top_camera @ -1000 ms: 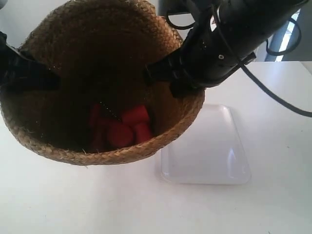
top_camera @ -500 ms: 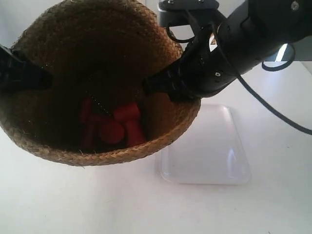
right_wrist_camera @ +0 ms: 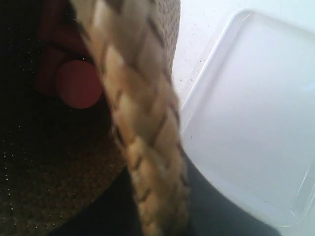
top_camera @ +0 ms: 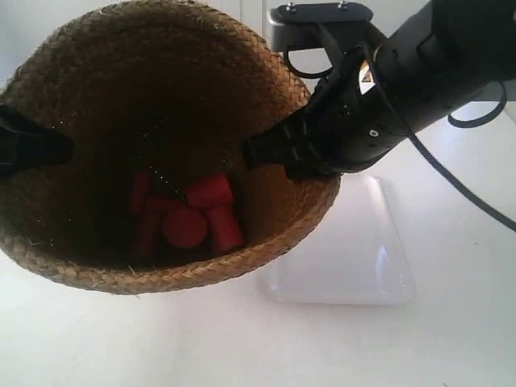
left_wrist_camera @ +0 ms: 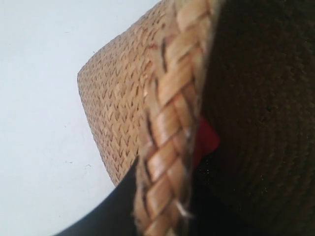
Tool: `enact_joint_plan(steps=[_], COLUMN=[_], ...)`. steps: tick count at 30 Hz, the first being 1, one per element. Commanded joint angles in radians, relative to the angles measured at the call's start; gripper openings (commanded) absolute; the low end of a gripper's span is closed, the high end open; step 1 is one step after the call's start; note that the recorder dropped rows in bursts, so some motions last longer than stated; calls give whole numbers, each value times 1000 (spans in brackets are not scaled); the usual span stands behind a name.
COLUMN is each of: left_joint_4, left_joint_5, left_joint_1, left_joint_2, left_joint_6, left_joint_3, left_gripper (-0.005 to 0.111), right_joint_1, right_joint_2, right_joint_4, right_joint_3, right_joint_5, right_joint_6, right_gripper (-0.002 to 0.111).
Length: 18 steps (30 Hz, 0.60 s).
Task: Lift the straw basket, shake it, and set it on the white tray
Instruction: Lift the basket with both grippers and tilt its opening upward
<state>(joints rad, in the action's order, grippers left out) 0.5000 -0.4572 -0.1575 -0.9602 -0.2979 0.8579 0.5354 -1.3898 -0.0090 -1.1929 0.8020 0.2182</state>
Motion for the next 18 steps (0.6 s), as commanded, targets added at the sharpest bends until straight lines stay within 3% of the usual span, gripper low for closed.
enact_joint_plan(steps=[1,7,12,15,17,18], left_joint_4=[79,91,33,34,-11,-175], left_joint_5=[52,115,146,-20,32,31], left_joint_1=[-7,-75,-84,-89,-104,-81], left_joint_2=[-41,-63,-63,21,54,-22], left_joint_6=[-65,-68,-68,-41,-91,54], left_joint_3=[8,8,13,160,128,57], left_gripper=[0,0,0,0,0,0], right_joint_1=[-7,-7,-7,-1,42,33], right_joint_2=[10,10,2,100,215,176], right_joint_4=[-67,-74,-79,-58,-68,-152], right_joint_3=[20,74,71,-59,-1,108], right_joint_5=[9,-73,-111,77,-149,-283], right_joint_6=[-30,-4,-16,-53,-36,29], right_gripper=[0,0,0,0,0,0])
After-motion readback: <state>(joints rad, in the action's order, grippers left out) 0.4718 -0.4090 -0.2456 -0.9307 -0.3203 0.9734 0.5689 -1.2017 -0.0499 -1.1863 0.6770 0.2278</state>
